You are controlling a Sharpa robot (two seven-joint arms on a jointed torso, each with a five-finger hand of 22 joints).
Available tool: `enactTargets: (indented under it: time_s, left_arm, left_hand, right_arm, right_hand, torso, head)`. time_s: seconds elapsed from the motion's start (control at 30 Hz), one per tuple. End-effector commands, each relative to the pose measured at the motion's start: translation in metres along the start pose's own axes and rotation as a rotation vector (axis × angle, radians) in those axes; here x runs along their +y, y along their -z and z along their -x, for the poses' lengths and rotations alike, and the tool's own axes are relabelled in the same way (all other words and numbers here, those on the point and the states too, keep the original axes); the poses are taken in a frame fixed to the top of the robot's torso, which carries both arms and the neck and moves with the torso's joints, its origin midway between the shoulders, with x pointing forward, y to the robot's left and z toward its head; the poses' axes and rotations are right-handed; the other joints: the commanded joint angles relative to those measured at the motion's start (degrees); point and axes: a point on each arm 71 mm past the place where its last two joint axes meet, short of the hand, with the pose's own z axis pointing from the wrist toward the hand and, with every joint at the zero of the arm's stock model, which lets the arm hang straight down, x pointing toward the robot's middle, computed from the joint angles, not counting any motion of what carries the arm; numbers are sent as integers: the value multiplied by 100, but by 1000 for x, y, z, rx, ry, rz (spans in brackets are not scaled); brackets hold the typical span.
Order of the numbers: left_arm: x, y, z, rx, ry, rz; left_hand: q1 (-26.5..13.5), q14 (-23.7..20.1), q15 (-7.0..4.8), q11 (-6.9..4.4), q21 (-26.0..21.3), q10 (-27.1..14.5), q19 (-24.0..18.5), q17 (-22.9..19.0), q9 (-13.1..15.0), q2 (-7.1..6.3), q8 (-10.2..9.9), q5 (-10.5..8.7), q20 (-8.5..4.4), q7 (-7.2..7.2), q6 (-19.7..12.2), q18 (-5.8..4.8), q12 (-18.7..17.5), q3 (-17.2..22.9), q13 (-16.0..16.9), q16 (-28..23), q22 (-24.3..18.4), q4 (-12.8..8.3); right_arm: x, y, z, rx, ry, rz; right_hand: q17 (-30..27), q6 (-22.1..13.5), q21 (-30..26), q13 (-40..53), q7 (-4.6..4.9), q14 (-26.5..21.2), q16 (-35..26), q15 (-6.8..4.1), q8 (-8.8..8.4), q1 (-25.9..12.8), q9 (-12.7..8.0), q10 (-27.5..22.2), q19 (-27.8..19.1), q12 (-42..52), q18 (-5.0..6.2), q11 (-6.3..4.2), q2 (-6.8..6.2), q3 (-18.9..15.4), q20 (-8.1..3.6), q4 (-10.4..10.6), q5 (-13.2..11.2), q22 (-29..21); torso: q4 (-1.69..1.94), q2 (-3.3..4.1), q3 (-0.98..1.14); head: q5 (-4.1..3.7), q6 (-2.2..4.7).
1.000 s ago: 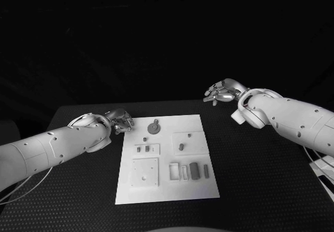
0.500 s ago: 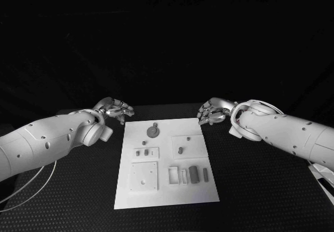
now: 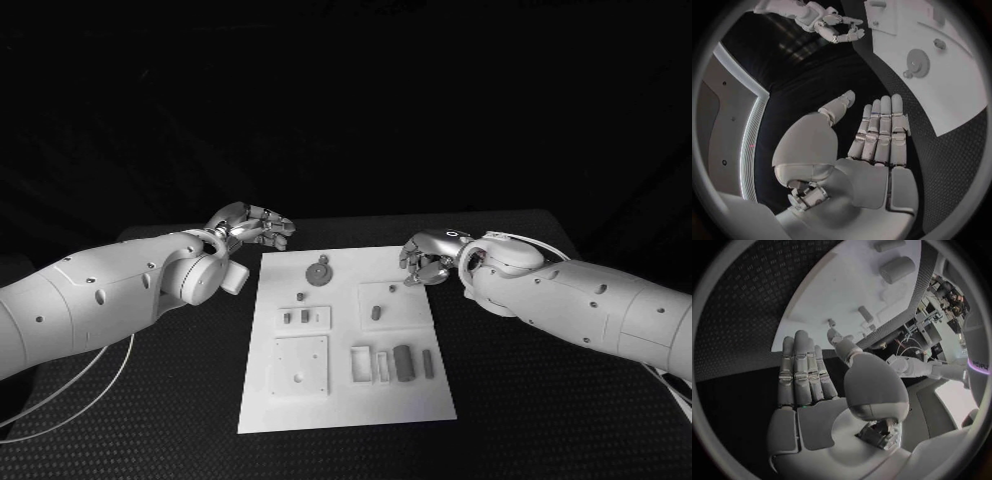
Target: Assemble the parts on the task board
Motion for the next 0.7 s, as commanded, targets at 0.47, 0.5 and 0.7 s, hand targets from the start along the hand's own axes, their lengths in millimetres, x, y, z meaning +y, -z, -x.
enactTargets:
  time_s: [0.47, 0.5, 0.7]
  left_arm:
    - [-8, 0, -11, 36, 46, -50]
    - [-8, 0, -12, 38, 46, -51]
    - [-9, 0, -14, 41, 47, -51]
  left_hand:
    - [-44, -88, 80, 59, -87, -59, -95, 47, -18, 15, 66, -29, 82, 51, -36, -38, -38, -71, -106, -228, -60, 3]
    - [-43, -119, 95, 62, -105, -64, -131, 53, -23, 14, 67, -30, 98, 54, -43, -40, -39, -81, -122, -273, -65, 6]
    - [-44, -281, 167, 78, -175, -95, -288, 54, -40, 22, 77, -29, 165, 59, -62, -53, -48, -114, -184, -466, -73, 23]
  right_arm:
    - [21, -11, -22, 12, 121, 9]
    - [22, -11, -23, 16, 121, 12]
    - [27, -13, -30, 31, 119, 23]
  right_hand:
    - [38, 115, -20, -38, -26, 25, -1, 6, 40, 45, -16, 130, 59, -112, 35, -3, -32, 5, 2, -4, 5, 6]
    - [41, 126, -23, -41, -30, 25, -3, 5, 44, 52, -16, 140, 58, -119, 35, -4, -27, 10, 1, -5, 5, 7]
    - [56, 176, -32, -48, -49, 25, -14, 0, 64, 70, -17, 198, 58, -144, 35, -13, 24, 39, 5, -3, 5, 9]
  torso:
    - [3, -1, -9]
    - [6, 0, -11]
    - [-4, -1, -8]
  head:
    - [5, -36]
    - [7, -38]
    - [22, -41]
